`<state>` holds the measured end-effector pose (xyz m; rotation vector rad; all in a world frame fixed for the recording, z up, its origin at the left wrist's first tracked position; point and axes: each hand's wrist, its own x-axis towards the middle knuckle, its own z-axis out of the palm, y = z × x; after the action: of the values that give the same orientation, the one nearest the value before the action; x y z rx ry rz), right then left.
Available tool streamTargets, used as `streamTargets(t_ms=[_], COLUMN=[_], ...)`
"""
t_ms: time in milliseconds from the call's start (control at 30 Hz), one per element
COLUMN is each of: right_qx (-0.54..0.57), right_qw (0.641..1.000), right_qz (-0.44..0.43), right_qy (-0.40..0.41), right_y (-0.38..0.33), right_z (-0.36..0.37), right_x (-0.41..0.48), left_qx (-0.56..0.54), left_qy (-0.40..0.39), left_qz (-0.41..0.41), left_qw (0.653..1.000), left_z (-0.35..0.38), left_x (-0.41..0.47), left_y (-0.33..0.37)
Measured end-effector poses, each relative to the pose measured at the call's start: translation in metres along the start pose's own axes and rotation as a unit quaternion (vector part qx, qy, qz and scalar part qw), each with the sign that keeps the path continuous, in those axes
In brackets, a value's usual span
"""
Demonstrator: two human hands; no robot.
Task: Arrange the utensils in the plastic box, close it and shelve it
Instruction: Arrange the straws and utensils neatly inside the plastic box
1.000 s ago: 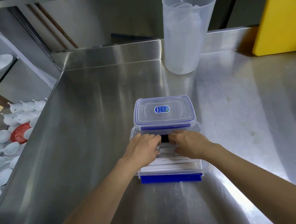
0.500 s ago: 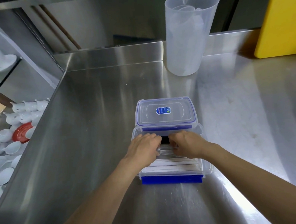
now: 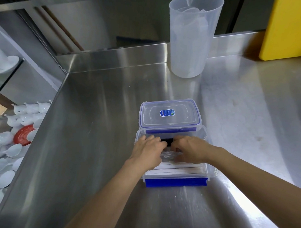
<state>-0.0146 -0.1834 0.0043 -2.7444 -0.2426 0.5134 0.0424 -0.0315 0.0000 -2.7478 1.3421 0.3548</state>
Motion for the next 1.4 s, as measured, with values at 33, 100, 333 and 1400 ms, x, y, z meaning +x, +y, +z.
streamTargets(t_ms=[33, 100, 333, 1400], right_qx=[-0.019, -0.048, -0.103, -0.187], right_qw=[1.000, 0.999, 0.994, 0.982], right_qz=[-0.001, 0.001, 0.029, 0.016], right_qy=[0.010, 0.021, 0.007, 0.017], right_y=[0.000, 0.001, 0.003, 0.010], right_z=[0.001, 0.004, 0.005, 0.000], right_x=[0.000, -0.001, -0.001, -0.006], left_qx=[0.001, -0.003, -0.002, -0.052], left_qy=[-0.005, -0.010, -0.017, -0.017], left_qz=[0.001, 0.000, -0.011, 0.012], left_qw=[1.000, 1.000, 1.000, 0.998], left_z=[0.000, -0.001, -0.004, -0.008], left_x=[0.000, 0.000, -0.001, -0.002], left_y=[0.000, 0.001, 0.003, -0.003])
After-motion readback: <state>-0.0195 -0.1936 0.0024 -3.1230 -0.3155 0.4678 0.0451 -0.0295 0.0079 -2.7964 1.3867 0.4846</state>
